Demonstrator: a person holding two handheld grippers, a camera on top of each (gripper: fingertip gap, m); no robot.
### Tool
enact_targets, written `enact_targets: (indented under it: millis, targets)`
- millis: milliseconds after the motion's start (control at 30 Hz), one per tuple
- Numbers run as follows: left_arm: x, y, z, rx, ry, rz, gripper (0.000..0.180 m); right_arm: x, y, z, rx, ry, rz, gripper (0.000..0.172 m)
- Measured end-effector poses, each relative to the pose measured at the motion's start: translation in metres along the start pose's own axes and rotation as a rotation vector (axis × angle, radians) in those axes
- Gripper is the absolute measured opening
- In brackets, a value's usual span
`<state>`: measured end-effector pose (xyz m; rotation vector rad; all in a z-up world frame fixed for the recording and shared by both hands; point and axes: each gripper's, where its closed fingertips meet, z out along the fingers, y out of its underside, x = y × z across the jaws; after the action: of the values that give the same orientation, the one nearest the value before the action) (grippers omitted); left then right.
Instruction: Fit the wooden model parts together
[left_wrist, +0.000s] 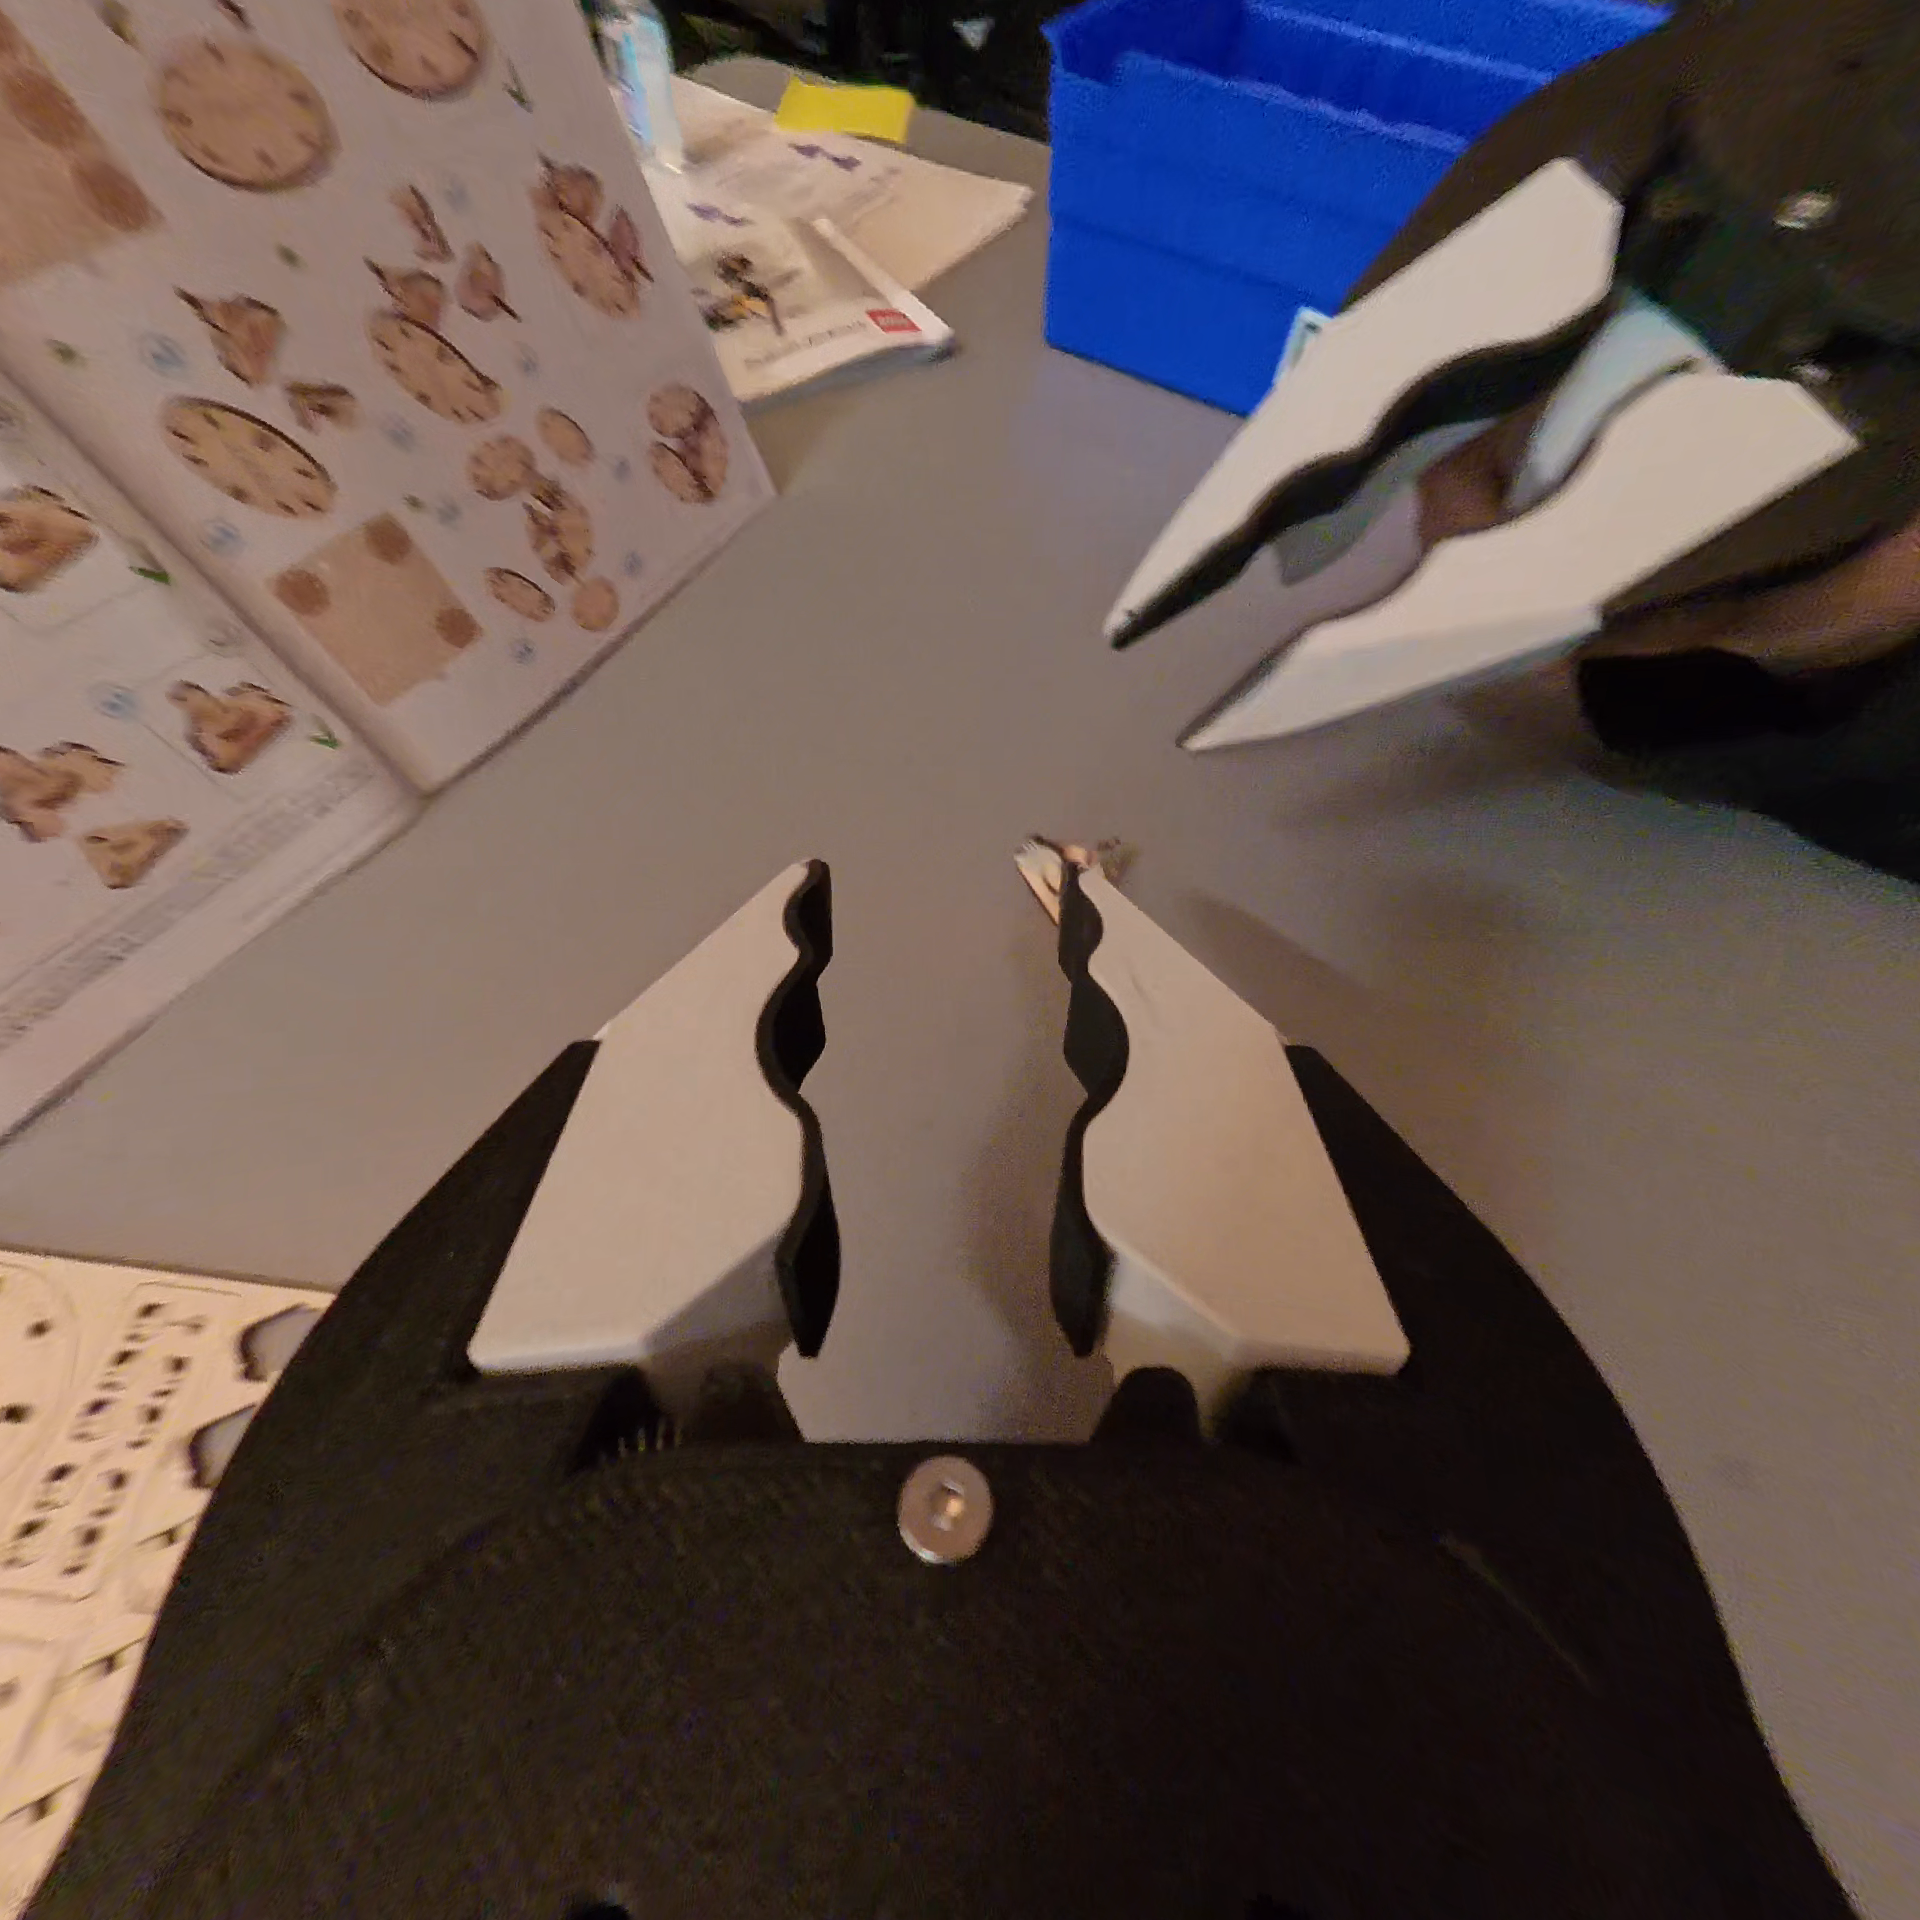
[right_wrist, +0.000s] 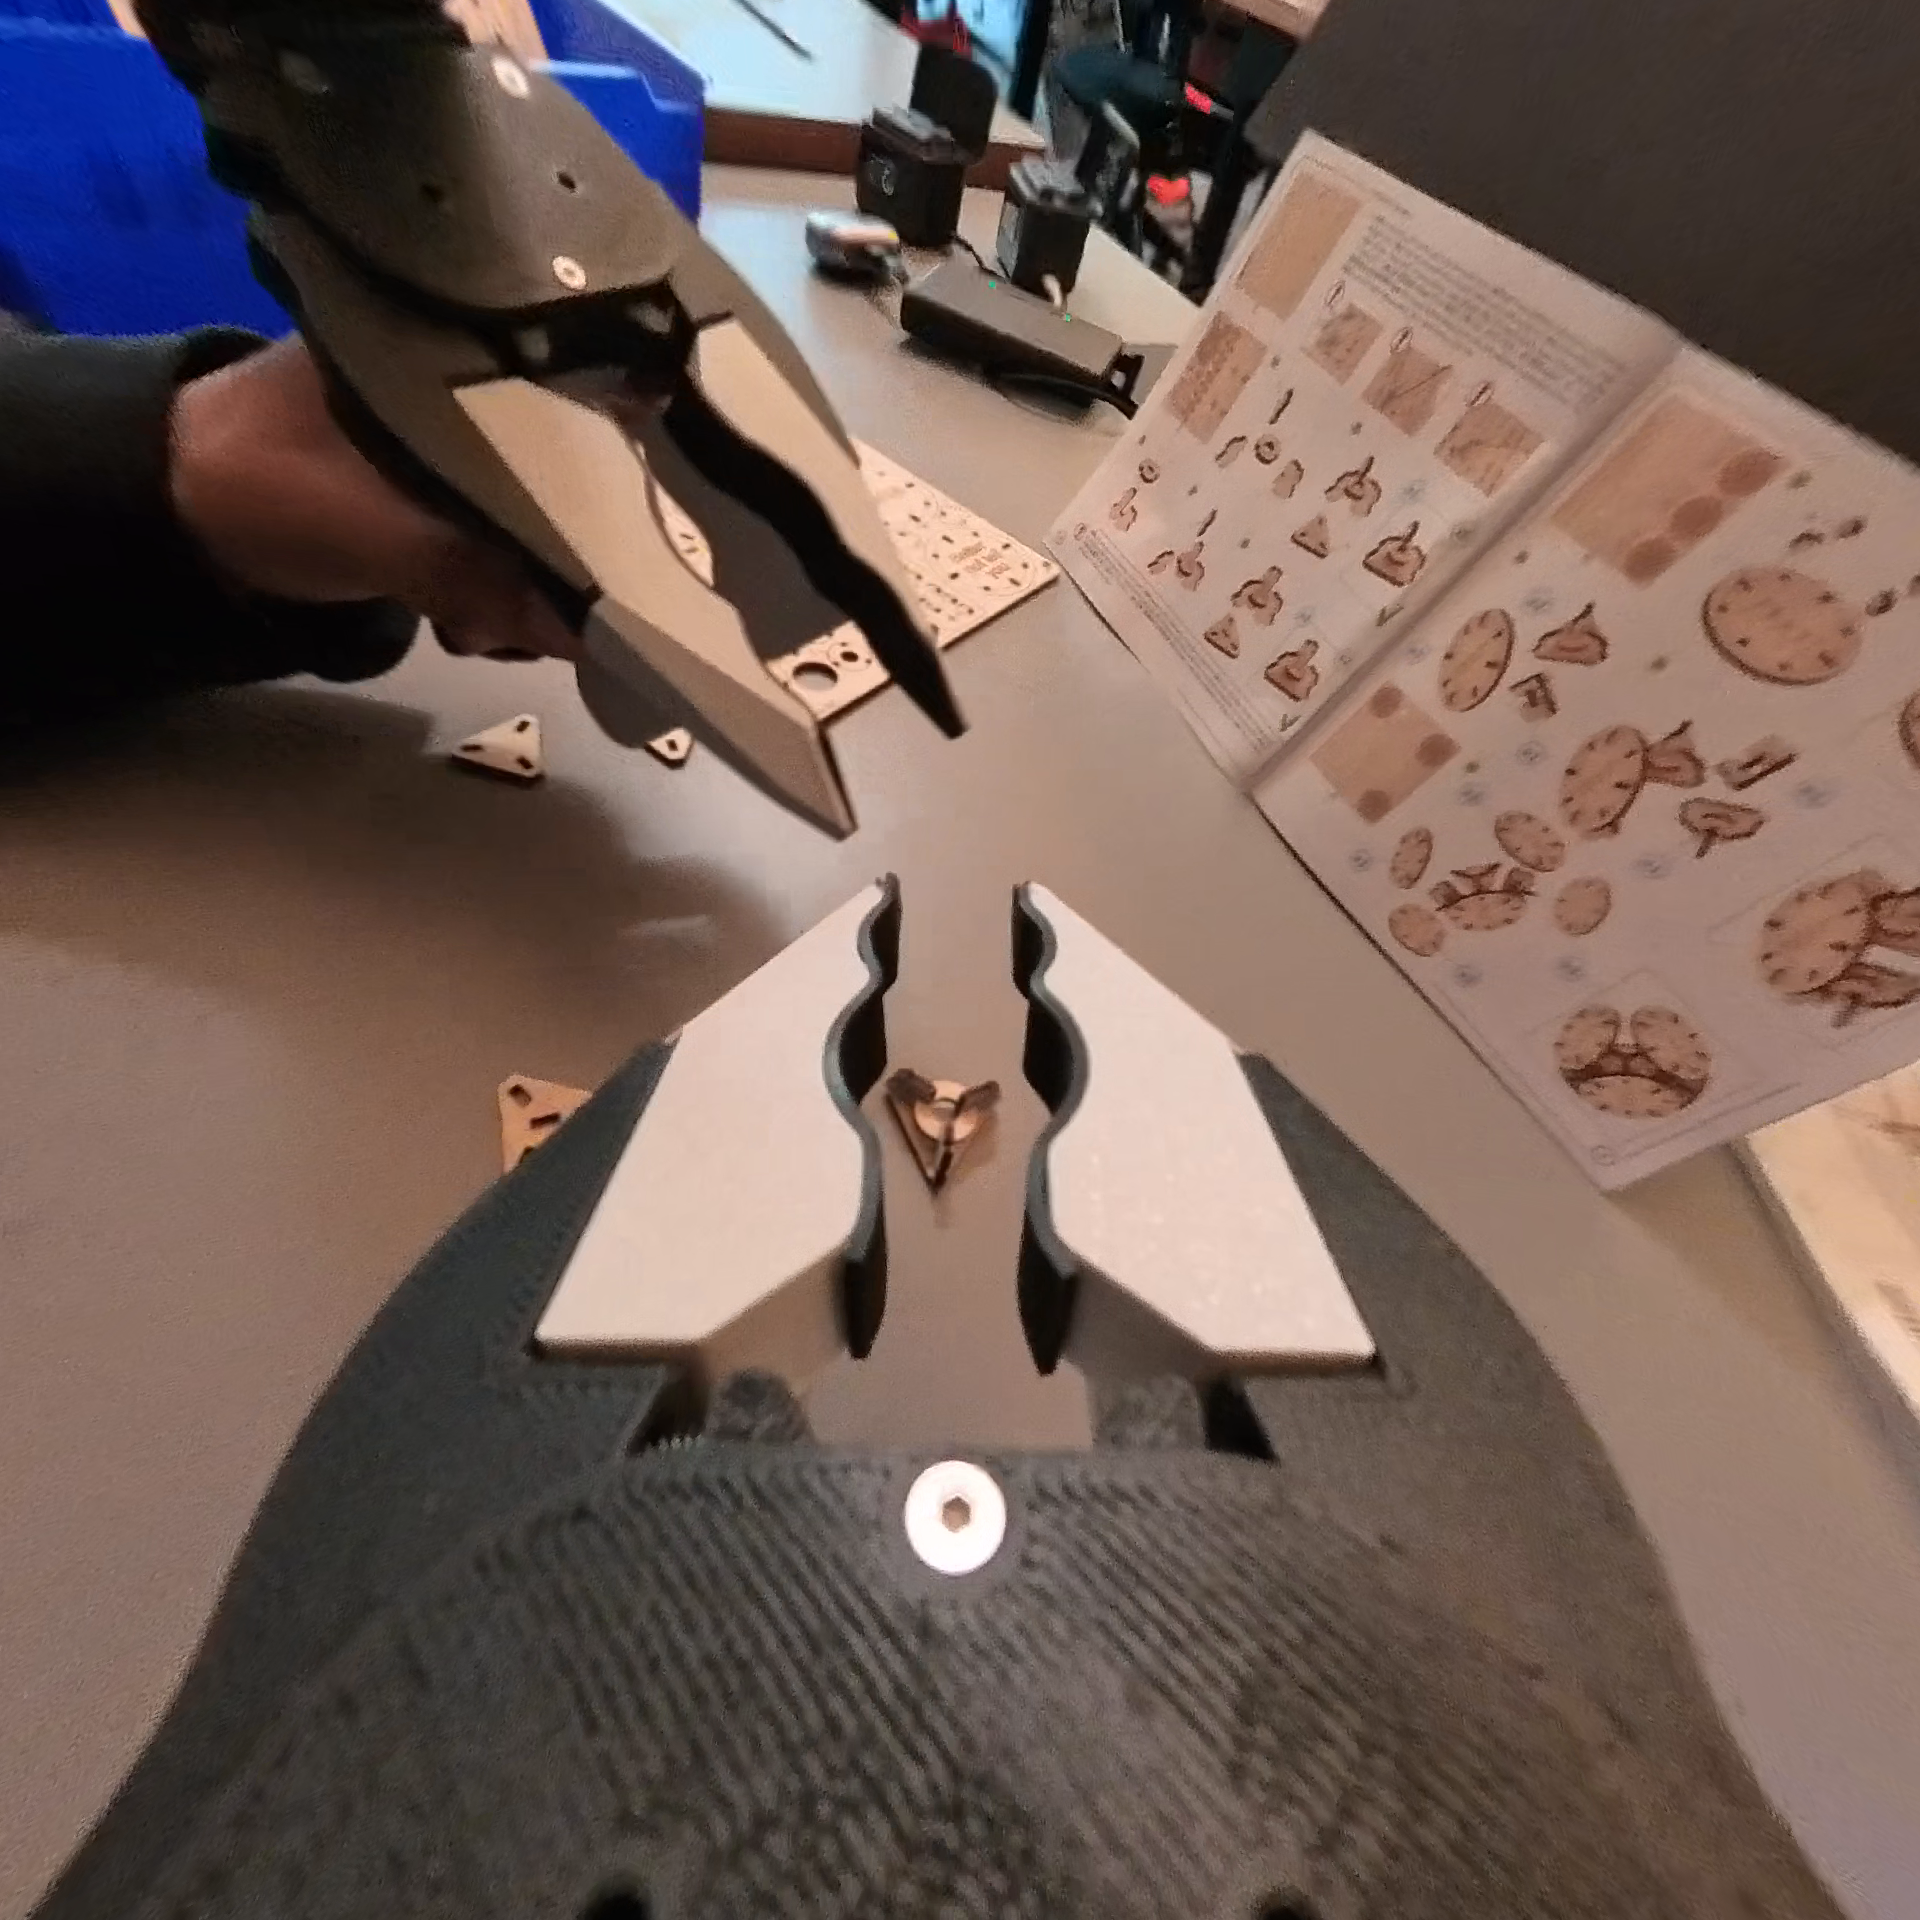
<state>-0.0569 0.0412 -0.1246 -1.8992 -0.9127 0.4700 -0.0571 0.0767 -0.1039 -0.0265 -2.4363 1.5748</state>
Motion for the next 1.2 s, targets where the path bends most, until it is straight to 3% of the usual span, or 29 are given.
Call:
enact_targets:
  millis: [67,133,233,400,667,1200]
  targets:
    - [0.017,0.012,0.000,-0.009,0.117,0.017,0.042,-0.009,0.012,0.003,0.063,-0.050,0.055,0.013]
    - [0.031,0.017,-0.001,-0.021,0.219,0.042,0.040,-0.024,0.016,0.006,0.052,-0.134,0.100,0.017]
    - [0.041,0.019,-0.003,-0.041,0.278,0.080,0.041,-0.039,0.029,0.017,-0.016,-0.152,-0.016,0.018]
    - [0.033,0.022,-0.004,-0.037,0.204,0.150,0.041,-0.056,0.036,0.023,-0.050,-0.183,-0.116,0.020]
    - [0.022,0.030,-0.001,-0.026,0.267,-0.031,0.038,-0.052,0.034,0.018,-0.017,-0.213,-0.036,0.021]
    - [0.004,0.023,-0.005,0.044,0.250,-0.152,0.033,-0.040,0.031,0.016,0.027,-0.196,0.073,0.018]
